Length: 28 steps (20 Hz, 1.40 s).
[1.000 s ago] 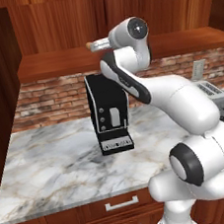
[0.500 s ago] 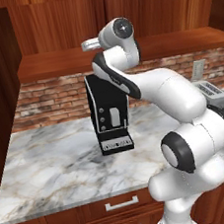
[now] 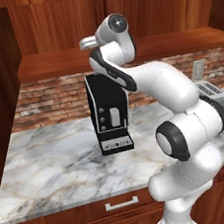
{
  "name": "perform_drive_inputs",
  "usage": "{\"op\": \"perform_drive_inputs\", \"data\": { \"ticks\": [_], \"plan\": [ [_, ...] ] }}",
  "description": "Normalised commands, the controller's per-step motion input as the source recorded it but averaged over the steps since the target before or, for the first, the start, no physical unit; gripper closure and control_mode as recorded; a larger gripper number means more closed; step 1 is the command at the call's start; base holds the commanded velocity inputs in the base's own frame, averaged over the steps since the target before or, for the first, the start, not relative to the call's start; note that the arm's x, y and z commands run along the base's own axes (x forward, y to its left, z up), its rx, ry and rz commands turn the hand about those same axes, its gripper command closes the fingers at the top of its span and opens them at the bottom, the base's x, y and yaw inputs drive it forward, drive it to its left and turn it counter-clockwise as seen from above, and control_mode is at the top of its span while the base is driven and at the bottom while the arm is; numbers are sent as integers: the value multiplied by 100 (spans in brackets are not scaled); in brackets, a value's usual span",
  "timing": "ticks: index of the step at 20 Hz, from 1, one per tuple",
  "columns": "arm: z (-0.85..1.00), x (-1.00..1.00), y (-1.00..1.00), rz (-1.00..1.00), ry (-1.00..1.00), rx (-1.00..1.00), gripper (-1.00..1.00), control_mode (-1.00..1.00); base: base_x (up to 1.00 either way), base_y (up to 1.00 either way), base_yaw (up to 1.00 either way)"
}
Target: Pick the tangerines from the cabinet and place them in one bowl. Pick the broccoli from the sink and place it in the other bowl.
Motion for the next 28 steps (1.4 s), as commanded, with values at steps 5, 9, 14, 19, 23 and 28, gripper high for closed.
{"op": "perform_drive_inputs", "data": {
  "ticks": [5, 9, 14, 19, 23, 28],
  "plan": [
    [0, 25, 0, 0, 6, 0, -100, -100, 0, 0, 0],
    [-5, 18, 0, 0, 2, 0, -100, -100, 0, 0, 0],
    [-9, 16, 0, 0, 0, 0, -100, -100, 0, 0, 0],
    [-12, 11, 0, 0, 0, 0, -100, -100, 0, 0, 0],
    [-5, 10, 0, 0, 1, 0, -100, -100, 0, 0, 0],
    [0, 15, 0, 0, 3, 0, -100, -100, 0, 0, 0]
  ]
}}
